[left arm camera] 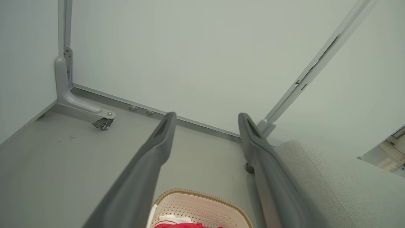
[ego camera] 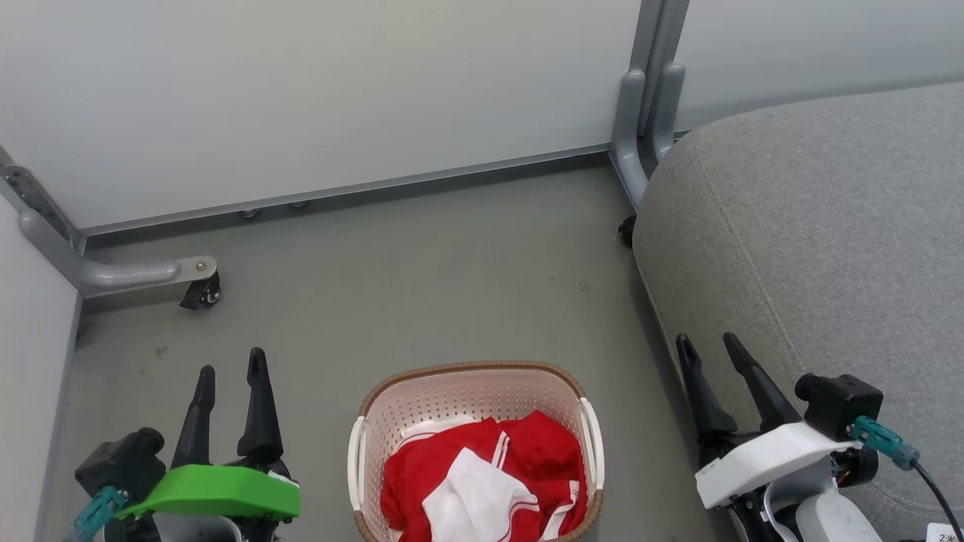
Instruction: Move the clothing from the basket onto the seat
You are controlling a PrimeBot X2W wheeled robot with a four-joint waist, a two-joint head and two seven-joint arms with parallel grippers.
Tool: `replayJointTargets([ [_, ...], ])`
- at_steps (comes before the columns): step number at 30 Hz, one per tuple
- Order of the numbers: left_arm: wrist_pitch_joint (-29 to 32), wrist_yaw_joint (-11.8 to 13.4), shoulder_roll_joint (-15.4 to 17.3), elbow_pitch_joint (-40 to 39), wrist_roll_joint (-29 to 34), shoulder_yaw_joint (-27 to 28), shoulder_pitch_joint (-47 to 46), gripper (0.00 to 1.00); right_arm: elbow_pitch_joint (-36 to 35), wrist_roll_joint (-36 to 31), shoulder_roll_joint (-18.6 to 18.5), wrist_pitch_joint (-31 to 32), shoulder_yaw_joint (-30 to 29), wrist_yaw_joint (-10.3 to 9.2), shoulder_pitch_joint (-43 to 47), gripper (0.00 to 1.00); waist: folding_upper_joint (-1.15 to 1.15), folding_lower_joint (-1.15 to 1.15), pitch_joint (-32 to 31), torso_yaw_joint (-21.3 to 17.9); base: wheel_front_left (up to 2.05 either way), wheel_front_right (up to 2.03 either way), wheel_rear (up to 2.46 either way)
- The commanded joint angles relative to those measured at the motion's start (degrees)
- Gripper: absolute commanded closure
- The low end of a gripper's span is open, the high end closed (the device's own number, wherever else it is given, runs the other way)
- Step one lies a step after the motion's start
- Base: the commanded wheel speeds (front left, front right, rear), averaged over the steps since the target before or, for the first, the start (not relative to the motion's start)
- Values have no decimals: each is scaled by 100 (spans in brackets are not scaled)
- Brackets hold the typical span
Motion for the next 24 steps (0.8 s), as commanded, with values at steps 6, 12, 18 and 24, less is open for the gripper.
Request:
replayJointTargets([
  [6, -127, -83, 46, -17, 388, -37, 27, 0, -79, -434, -36, -125, 88, 1, -13, 0, 0, 0, 23, 10, 0, 0, 0],
  [12, -207, -97, 48, -11, 697, -76, 47, 0, -102, -735, -39, -198, 156, 2, -25, 0, 0, 0, 44, 15, 0, 0, 0],
  [18, -286, -115, 49, 9, 985, -117, 69, 0, -134, -1013, -41, -272, 187, 2, -29, 0, 0, 0, 60, 17, 0, 0, 0],
  [24, -349, -148, 50, 47, 1247, -162, 95, 0, -143, -1217, -42, -344, 142, 2, -12, 0, 0, 0, 75, 22, 0, 0, 0],
])
